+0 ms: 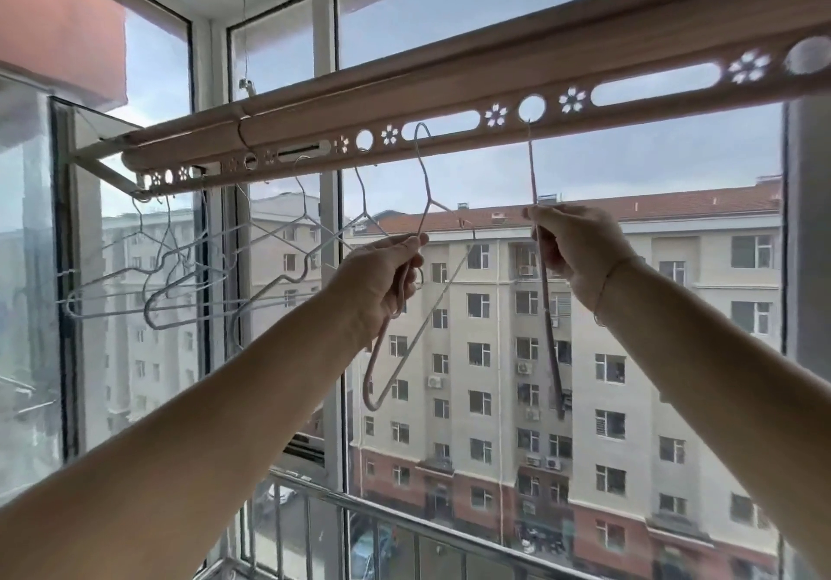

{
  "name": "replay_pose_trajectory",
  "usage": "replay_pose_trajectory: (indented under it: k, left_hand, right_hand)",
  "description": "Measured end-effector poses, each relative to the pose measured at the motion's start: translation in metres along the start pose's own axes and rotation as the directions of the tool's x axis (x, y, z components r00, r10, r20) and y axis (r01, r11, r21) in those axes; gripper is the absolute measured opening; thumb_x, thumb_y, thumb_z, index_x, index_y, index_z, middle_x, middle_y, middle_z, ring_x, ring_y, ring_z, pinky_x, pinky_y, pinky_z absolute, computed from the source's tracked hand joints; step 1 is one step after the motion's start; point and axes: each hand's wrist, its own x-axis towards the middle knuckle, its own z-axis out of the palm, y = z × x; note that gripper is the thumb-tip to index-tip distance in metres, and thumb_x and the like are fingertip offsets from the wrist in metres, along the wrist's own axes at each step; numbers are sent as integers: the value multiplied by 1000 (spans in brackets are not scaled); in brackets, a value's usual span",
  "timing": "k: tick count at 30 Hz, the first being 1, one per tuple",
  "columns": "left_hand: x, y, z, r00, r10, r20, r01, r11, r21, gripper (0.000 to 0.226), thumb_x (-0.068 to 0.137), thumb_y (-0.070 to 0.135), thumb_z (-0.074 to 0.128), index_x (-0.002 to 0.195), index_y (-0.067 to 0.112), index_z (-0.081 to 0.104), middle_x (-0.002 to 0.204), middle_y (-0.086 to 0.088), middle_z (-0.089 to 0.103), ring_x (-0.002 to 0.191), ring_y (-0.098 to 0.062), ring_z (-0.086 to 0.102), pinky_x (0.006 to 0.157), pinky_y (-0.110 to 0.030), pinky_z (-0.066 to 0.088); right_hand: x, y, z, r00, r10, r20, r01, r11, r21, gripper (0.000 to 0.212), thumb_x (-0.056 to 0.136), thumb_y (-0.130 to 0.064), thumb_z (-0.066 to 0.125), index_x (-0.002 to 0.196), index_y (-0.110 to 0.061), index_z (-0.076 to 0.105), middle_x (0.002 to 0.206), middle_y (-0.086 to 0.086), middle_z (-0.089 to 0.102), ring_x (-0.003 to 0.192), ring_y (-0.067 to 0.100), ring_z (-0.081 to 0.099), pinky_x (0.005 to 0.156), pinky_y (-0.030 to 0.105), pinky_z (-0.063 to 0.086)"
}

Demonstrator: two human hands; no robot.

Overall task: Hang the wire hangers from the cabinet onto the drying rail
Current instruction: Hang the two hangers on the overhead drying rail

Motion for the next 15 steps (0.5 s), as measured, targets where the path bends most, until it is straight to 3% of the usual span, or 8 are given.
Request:
replay_pose_trajectory:
  k: [15]
  left_hand:
    - [21, -5, 8, 999, 25, 36, -25, 1000, 6, 17, 93, 9, 53, 86, 9, 68, 65, -1, 55, 51, -6, 46, 44, -13, 41]
  right_hand:
    - [5, 5, 3, 1000, 24, -13, -25, 999, -21, 34, 91, -12, 52, 113, 14, 56, 61, 3, 45, 50, 10, 36, 48, 19, 31]
